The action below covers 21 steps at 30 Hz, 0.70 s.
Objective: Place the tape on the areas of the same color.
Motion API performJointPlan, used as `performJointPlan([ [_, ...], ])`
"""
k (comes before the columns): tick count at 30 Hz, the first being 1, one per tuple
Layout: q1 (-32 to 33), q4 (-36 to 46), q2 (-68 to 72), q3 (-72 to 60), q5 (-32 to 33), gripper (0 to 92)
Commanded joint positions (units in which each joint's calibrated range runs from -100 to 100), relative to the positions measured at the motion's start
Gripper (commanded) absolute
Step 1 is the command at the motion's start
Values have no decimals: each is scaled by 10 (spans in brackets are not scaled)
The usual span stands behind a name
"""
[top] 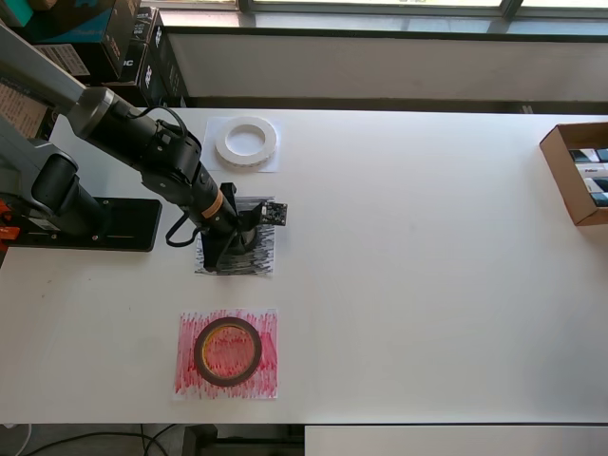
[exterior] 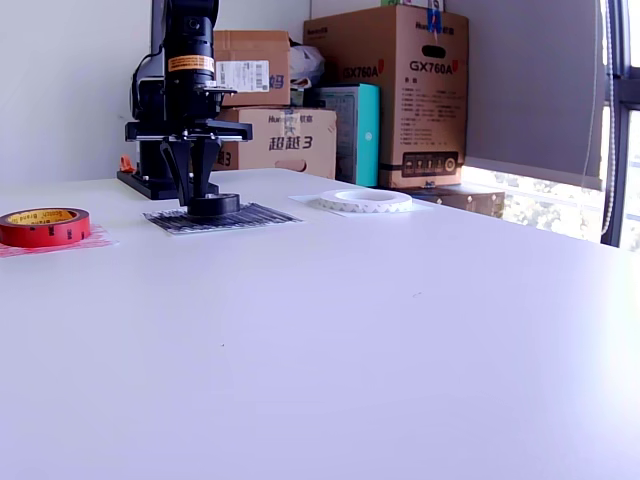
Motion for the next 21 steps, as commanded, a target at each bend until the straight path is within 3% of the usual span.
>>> performJointPlan([
  [1,3,0,-1,5,-2,219],
  [4,4,0,-1,5,-4,381],
  [7,4,0,-1,6,-4,475],
  [21,35,2,-61,1,-5,485],
])
